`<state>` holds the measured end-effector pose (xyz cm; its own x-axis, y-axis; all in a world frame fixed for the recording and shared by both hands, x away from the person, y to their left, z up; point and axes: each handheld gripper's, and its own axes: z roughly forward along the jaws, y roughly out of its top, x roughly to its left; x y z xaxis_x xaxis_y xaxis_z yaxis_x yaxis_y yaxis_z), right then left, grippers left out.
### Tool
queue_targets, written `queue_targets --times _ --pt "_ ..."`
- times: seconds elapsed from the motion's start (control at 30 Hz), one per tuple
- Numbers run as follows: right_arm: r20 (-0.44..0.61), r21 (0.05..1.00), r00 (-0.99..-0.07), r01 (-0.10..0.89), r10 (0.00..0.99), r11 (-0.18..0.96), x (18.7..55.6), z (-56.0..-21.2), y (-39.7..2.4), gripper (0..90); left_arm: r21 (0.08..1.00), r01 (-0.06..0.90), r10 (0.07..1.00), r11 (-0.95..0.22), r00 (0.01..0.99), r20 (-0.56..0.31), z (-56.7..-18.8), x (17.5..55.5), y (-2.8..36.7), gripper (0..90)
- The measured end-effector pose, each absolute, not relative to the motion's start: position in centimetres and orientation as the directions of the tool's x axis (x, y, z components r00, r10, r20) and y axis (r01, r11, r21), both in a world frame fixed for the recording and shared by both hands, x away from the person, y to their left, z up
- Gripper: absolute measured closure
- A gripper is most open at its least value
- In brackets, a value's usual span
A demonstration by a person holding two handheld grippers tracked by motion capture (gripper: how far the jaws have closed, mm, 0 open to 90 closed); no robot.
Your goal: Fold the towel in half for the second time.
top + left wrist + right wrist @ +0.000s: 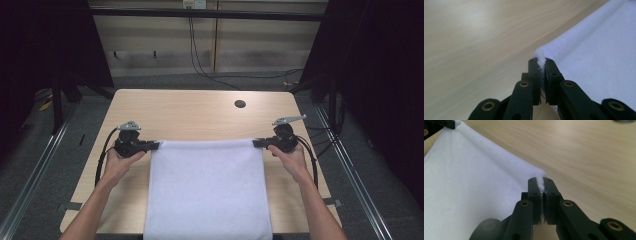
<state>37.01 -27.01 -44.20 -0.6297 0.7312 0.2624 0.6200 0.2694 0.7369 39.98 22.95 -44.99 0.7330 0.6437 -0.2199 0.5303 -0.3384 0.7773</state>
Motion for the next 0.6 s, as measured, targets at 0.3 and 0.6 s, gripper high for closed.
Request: queue_targets --times 0.3,0.6 --pt "0.248 0.754 -0.615 0.608 0.749 0.249 39.8 -41.3 -27.3 86.0 0.807 0.481 0.659 -0.342 0.735 -0.159 -41.5 42.3 22.4 85.8" --pt "0.254 0.79 -0.585 0.585 0.77 0.183 41.3 -39.4 -28.0 86.1 0.848 0.442 0.673 -0.292 0.725 -0.146 -39.4 43.2 21.9 85.8"
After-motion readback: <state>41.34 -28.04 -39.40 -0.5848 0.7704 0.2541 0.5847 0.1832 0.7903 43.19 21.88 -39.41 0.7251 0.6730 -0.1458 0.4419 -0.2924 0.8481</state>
